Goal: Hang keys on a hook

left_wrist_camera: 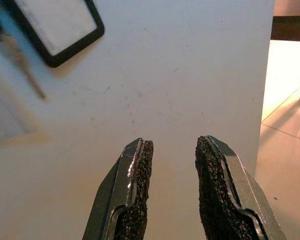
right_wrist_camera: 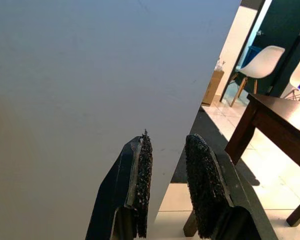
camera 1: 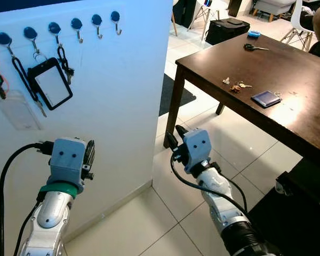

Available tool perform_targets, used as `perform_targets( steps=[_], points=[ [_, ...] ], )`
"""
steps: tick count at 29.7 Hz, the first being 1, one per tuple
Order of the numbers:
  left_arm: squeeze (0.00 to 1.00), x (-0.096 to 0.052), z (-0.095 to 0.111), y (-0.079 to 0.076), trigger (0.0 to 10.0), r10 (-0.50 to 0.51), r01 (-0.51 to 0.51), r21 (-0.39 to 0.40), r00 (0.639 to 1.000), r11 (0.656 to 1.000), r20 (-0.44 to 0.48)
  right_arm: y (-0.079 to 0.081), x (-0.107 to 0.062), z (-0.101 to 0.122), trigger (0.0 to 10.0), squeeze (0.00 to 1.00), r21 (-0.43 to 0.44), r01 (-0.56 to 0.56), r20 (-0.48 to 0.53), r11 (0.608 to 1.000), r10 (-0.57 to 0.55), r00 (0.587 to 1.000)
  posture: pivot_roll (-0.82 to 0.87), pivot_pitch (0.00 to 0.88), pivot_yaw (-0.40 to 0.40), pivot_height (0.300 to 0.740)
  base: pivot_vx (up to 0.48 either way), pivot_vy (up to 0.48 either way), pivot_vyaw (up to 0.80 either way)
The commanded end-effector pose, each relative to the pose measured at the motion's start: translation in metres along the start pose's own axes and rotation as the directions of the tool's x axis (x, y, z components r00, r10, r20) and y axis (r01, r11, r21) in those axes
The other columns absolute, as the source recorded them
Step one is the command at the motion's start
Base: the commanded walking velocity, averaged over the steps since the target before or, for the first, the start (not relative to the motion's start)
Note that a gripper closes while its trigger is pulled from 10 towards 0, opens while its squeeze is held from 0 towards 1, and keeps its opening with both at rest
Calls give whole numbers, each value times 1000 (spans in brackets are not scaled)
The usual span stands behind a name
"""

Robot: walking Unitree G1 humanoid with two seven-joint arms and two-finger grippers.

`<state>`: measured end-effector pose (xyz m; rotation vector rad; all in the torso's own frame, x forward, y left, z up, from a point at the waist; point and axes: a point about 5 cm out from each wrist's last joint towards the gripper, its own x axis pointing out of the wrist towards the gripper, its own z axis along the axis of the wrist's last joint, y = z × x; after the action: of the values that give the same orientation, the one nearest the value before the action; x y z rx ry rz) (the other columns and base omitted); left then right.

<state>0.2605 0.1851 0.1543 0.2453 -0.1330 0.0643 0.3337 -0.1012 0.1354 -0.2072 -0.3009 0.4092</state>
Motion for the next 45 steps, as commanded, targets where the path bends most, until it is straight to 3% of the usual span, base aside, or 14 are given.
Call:
perform_targets(
  steps=[1, 11, 45],
  points=[
    [0, -3, -5, 1, 10000, 6, -6, 6, 1000, 1000, -20, 1, -2, -3, 10000, 0, 7, 3, -18, 1000, -3, 1000, -50, 37, 58, 740, -382, 0, 0],
    [0, -3, -5, 1, 10000, 6, -6, 8, 1000, 1000, -21, 0, -2, -4, 10000, 0, 17, 9, -29, 1000, -8, 1000, -48, 38, 59, 740, -370, 0, 0],
    [0, -1, -10, 1, 10000, -6, 6, -6, 998, 1000, -65, -1, 0, -5, 10000, 0, 37, 19, -45, 999, -17, 999, -51, 38, 57, 740, 0, 0, -94]
  ],
)
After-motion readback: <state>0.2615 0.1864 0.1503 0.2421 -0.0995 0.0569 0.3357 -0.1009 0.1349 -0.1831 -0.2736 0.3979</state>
